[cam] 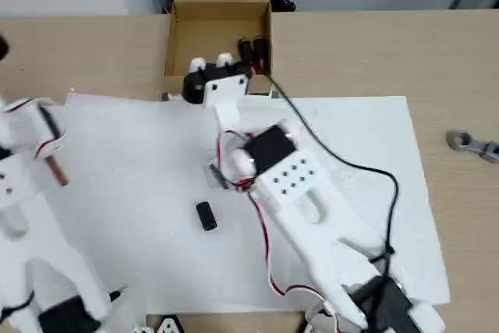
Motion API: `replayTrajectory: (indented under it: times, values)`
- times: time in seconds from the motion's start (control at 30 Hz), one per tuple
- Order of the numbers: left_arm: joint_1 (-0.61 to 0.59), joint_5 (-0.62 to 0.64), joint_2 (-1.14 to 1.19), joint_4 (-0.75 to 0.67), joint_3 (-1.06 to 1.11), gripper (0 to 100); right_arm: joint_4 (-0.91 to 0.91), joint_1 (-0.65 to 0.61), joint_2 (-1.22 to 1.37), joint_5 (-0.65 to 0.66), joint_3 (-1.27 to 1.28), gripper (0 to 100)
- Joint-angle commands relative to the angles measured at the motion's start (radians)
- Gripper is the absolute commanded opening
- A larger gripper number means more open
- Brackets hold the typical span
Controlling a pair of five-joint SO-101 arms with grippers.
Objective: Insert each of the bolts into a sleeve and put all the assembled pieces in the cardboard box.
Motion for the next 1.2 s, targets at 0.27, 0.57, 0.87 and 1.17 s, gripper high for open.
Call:
replayTrajectory:
  times: [0.27, 0.57, 0.87, 1.17]
  values:
    - [-0.064, -0.051, -0.087, 0.015, 0.008, 1, -0.041, -0.111, 0.025, -0.052, -0.023, 14.3]
    - [-0.063, -0.052, -0.087, 0.015, 0.038, 1, -0.081, -0.174, 0.125, -0.023, 0.025, 17.7]
    - [-0.066, -0.044, -0.095, -0.021, 0.148, 1, -0.085, -0.193, 0.226, -0.026, 0.023, 18.0]
    - [-0.064, 0.008, -0.097, -0.054, 0.148, 1, -0.137, -0.232, 0.308, -0.046, 0.028, 18.0]
